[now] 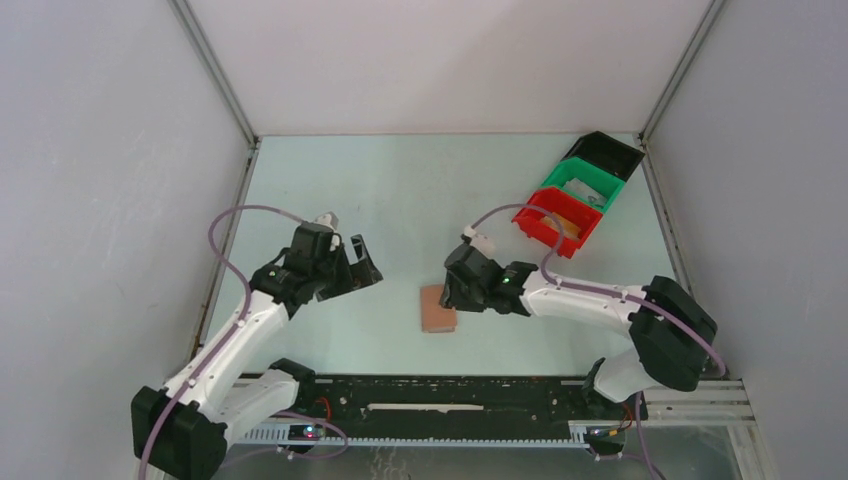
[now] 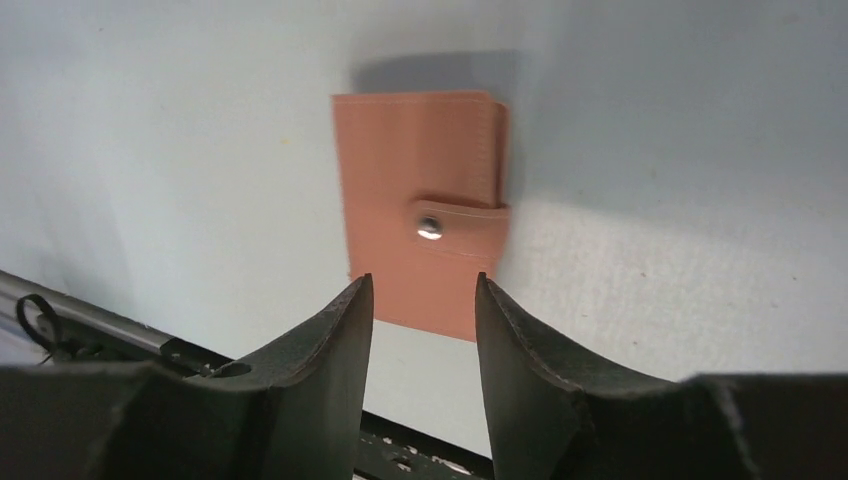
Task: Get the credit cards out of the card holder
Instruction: Move the card holder to the center of the board, then open the card holder at the center of the board.
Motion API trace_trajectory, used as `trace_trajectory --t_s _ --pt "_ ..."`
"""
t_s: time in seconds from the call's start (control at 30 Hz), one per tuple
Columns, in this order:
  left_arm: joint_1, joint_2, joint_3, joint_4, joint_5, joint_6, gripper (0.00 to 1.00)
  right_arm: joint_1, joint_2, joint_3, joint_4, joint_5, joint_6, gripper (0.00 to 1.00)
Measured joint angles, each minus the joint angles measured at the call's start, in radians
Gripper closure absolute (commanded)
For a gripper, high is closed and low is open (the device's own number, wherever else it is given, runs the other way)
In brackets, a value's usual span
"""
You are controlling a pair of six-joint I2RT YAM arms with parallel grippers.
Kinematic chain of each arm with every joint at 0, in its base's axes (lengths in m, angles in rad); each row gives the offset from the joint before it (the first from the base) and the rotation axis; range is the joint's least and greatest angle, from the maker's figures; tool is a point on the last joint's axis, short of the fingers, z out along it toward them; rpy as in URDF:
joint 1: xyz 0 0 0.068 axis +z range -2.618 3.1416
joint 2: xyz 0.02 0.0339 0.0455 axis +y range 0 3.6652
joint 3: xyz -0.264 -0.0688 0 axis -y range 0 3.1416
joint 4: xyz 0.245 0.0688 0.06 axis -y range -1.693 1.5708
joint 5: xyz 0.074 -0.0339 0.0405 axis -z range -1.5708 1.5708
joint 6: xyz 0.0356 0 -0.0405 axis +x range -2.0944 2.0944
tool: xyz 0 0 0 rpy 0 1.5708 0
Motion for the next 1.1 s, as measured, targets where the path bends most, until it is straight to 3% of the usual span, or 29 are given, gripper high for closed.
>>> trace_trajectory --t_s 0.23,0.5,0.67,0.83,0.87,1.1 --pt "-0.023 0.061 -0.006 0.026 0.018 -0.093 0.0 0.108 0.143 0.236 -0.116 0.175 -0.071 0.5" --pt "-0.023 0.055 -0.006 0.03 -0.001 -0.14 0.0 0.138 0.28 0.302 -0.225 0.256 -0.097 0.51" --pt "-0.023 0.054 -0.027 0.037 -0.006 -0.15 0.0 0.143 0.309 0.304 -0.25 0.274 -0.098 0.64" --pt "-0.039 0.062 -0.039 0.043 -0.008 -0.159 0.0 0.148 0.316 0.316 -0.252 0.286 -0.1 0.97" --pt "-0.049 0.067 -0.039 0.048 -0.008 -0.161 0.0 0.149 0.316 0.316 -0.254 0.291 -0.099 1.0" --pt "-0.123 0.159 -0.039 0.105 0.005 -0.184 0.0 0.148 0.301 0.299 -0.237 0.299 -0.1 1.0"
